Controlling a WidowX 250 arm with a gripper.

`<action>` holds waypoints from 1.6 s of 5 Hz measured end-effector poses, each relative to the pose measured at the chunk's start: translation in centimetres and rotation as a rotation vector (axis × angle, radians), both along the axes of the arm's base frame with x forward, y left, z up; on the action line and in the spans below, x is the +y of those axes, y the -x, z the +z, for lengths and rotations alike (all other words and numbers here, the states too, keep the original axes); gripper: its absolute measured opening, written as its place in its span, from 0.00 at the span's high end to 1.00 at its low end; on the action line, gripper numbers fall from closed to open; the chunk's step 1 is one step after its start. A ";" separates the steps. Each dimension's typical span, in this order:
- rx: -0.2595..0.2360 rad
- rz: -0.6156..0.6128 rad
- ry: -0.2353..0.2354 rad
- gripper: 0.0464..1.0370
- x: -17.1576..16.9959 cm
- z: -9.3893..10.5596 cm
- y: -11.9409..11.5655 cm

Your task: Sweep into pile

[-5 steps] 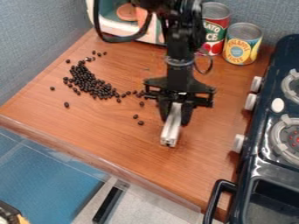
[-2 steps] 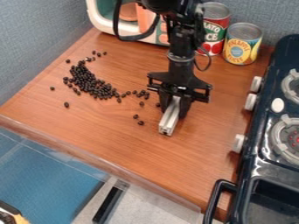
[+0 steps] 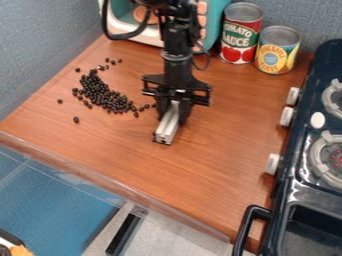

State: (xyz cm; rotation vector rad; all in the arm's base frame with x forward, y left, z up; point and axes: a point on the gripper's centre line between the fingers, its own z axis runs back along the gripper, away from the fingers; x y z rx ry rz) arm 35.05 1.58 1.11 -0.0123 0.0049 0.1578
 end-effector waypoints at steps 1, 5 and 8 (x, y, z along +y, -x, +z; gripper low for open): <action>-0.009 0.027 -0.005 0.66 2.6 0.5 0.7; -0.057 0.193 -0.030 0.66 9.1 1.2 -1.4; -0.088 0.127 0.118 0.66 3.7 6.0 -0.6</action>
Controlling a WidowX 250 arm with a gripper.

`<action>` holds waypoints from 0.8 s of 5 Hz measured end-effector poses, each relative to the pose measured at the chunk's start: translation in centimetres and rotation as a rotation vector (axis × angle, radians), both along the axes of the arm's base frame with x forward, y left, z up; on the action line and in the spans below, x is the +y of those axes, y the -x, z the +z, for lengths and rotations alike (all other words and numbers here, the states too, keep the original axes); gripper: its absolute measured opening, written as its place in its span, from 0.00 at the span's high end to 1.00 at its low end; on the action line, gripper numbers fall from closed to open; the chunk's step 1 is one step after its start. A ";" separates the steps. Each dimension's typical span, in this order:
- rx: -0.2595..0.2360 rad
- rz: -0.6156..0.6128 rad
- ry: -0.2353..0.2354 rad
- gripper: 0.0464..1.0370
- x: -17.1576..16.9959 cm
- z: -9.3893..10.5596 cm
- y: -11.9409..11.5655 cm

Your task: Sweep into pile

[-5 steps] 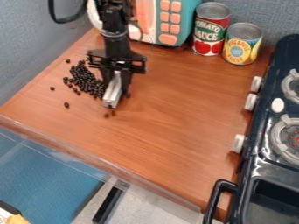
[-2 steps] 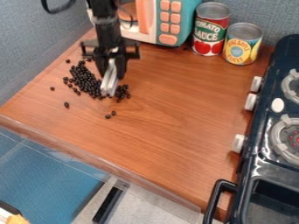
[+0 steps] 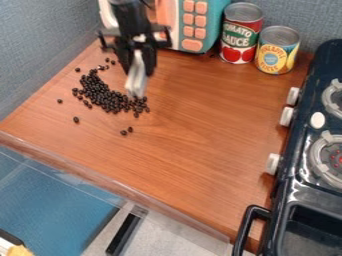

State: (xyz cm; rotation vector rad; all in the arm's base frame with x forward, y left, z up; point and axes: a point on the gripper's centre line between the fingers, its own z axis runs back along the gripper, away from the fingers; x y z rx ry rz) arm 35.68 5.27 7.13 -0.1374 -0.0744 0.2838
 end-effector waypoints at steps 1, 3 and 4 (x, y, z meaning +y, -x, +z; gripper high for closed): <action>0.063 -0.104 -0.050 0.66 -3.8 -2.6 0.5; 0.117 -0.138 -0.186 0.66 -4.4 -6.7 0.0; 0.098 -0.138 -0.224 0.66 -3.3 -6.7 -0.2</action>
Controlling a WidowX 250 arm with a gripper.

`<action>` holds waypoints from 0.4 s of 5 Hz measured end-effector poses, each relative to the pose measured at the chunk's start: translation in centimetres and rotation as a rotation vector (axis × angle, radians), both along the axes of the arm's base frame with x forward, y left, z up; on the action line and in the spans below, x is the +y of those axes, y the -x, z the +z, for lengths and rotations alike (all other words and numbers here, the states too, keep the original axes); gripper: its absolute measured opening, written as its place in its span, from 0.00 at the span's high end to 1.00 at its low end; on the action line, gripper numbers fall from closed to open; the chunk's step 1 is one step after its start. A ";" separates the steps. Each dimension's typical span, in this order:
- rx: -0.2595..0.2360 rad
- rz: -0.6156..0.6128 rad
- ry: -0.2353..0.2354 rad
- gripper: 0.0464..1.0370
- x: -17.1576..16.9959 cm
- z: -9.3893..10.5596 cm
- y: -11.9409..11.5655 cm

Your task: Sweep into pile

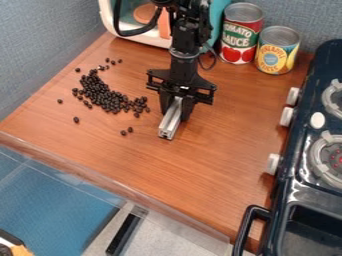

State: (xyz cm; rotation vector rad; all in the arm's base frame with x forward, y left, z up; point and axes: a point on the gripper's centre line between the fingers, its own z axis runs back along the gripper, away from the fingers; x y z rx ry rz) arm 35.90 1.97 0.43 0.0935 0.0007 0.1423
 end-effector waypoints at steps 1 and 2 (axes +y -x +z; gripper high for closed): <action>-0.019 0.012 -0.010 0.66 1.0 0.1 0.0; -0.044 0.069 -0.019 0.66 3.8 0.1 0.0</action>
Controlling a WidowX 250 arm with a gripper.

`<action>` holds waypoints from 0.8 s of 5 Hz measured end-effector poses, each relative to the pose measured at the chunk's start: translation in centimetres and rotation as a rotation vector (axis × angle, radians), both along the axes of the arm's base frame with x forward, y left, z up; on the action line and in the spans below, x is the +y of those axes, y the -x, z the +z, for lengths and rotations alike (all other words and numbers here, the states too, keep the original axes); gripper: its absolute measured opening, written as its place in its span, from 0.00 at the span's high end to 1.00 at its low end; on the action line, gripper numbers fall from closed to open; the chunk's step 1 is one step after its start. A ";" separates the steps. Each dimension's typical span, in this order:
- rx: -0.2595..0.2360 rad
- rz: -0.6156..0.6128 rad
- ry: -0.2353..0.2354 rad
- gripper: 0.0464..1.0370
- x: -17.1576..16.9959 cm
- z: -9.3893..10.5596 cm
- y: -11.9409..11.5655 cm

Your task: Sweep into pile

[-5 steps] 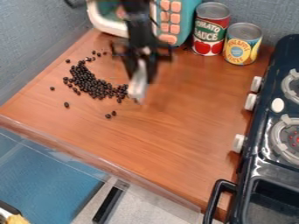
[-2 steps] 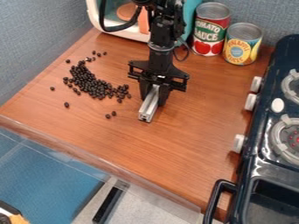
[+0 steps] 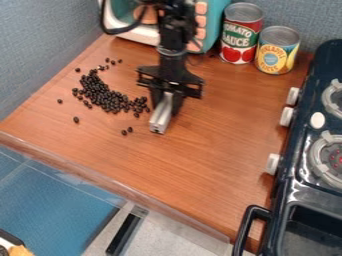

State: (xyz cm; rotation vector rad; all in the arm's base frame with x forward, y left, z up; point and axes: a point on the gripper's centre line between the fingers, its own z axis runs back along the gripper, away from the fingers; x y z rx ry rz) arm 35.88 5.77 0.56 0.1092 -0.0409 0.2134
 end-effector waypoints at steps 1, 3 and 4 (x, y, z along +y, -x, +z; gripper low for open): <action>-0.020 0.067 -0.040 0.66 3.0 0.1 0.0; -0.035 0.150 -0.066 0.66 5.7 0.2 -0.9; -0.048 0.195 -0.100 0.66 6.3 0.3 -1.1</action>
